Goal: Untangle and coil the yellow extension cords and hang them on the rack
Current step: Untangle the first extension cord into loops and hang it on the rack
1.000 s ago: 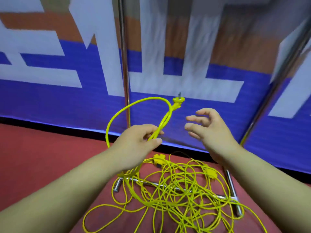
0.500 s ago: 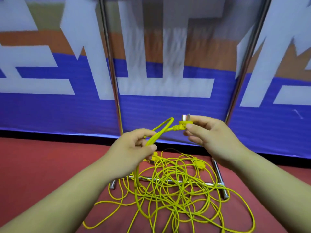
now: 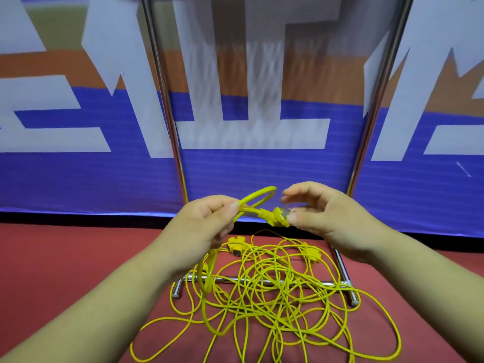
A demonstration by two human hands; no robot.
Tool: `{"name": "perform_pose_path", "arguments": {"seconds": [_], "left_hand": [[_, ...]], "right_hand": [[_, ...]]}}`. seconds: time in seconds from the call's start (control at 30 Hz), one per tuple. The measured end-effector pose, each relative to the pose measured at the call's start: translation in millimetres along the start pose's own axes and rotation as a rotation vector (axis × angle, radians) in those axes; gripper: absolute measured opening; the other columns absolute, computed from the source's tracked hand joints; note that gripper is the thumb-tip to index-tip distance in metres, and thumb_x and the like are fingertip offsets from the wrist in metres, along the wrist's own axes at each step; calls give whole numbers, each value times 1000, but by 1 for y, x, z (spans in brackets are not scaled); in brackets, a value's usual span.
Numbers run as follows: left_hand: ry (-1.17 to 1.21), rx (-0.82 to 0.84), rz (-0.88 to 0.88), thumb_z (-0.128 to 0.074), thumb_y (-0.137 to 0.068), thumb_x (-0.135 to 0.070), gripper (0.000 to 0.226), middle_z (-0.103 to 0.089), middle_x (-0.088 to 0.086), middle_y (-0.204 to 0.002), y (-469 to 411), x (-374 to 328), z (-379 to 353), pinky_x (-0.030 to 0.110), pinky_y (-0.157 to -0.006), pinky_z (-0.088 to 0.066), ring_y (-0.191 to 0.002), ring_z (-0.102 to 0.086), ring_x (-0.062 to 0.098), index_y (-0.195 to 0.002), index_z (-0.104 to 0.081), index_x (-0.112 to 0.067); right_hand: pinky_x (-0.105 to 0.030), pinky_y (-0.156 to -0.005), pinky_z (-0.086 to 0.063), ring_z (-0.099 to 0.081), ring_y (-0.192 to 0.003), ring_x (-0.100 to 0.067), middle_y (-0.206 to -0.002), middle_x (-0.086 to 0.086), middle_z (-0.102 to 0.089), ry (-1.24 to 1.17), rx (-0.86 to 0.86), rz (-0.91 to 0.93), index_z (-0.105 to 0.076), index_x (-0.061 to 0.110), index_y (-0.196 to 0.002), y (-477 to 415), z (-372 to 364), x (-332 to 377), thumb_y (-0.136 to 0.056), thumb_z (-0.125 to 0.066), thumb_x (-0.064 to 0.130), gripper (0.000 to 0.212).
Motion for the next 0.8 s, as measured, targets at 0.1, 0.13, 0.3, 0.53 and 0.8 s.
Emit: {"name": "perform_pose_path", "arguments": {"seconds": [0.1, 0.13, 0.3, 0.53, 0.8], "left_hand": [[57, 60, 2, -64, -79, -51, 27, -43, -3, -60, -2, -1, 3, 36, -57, -18, -51, -30, 11, -71, -66, -25], [75, 73, 11, -66, -77, -49, 26, -47, -2, -61, -3, 1, 5, 34, -56, -20, -50, -33, 11, -73, -67, -23], [103, 131, 59, -74, -71, -37, 18, -64, 4, -75, -6, 10, 12, 28, -54, -30, -51, -42, 10, -78, -73, -20], [216, 85, 153, -71, -74, -13, 9, -67, 7, -72, -10, 17, 19, 22, -55, -46, -58, -57, 13, -77, -77, -20], [-98, -39, 91, -70, -87, 1, 16, -69, 3, -66, -11, 14, 24, 21, -57, -51, -60, -61, 10, -92, -76, -12]], "right_hand": [[-29, -96, -55, -66, -112, -10, -133, 4, -61, 89, 48, 32, -59, 28, -127, -6, 1, 0, -67, -80, 15, 65], [-29, -99, -53, -63, -118, -7, -137, 7, -58, 126, 67, 49, -57, 31, -131, -8, 2, 2, -66, -80, 18, 70], [-21, -99, -48, -53, -130, -2, -139, 8, -60, 145, 227, 77, -55, 28, -134, -14, -8, 2, -75, -80, 14, 66], [-28, -82, -54, -66, -89, -18, -97, -9, -72, 96, 252, 11, -66, 16, -112, -24, -16, -3, -74, -82, 11, 42], [-28, -62, -40, -51, -71, -22, -73, -7, -56, 193, 111, 34, -73, 22, -90, -31, -18, -2, -65, -86, 17, 29]]}}
Point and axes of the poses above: each hand's wrist, its own y-axis away from the middle knuckle, its own z-axis out of the back of the hand, x = y × z, the point moved 5 cm from there along -y, towards the middle knuckle
